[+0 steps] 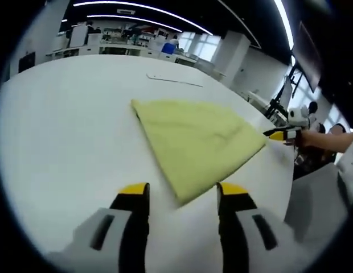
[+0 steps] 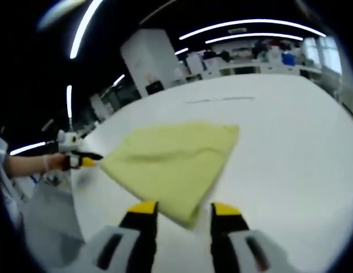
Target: Fold the garment on the visible template until the final outline fits inside the template.
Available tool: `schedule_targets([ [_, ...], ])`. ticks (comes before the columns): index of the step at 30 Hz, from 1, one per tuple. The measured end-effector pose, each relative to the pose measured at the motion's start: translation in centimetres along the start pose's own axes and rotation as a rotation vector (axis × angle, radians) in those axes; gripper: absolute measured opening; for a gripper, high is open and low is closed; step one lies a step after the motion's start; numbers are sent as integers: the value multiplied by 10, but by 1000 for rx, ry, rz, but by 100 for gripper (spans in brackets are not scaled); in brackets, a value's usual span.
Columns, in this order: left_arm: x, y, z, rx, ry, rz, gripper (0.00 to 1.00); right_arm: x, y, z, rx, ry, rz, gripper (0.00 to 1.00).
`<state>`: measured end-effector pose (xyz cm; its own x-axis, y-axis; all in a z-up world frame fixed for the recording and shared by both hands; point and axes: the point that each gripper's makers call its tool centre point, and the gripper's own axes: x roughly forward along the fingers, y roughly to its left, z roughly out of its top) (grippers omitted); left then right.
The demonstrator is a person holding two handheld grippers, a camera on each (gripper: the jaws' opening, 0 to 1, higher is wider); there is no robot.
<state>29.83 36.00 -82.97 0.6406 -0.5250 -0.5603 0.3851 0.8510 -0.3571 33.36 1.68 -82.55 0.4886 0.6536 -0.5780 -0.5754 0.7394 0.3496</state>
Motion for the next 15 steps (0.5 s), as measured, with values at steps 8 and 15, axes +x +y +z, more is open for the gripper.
schedule_targets([
  [8, 1, 3, -11, -34, 26, -2, 10, 0, 1, -12, 28, 33, 10, 0],
  [15, -1, -2, -15, -46, 39, 0, 0, -6, -3, -16, 58, 26, 6, 0],
])
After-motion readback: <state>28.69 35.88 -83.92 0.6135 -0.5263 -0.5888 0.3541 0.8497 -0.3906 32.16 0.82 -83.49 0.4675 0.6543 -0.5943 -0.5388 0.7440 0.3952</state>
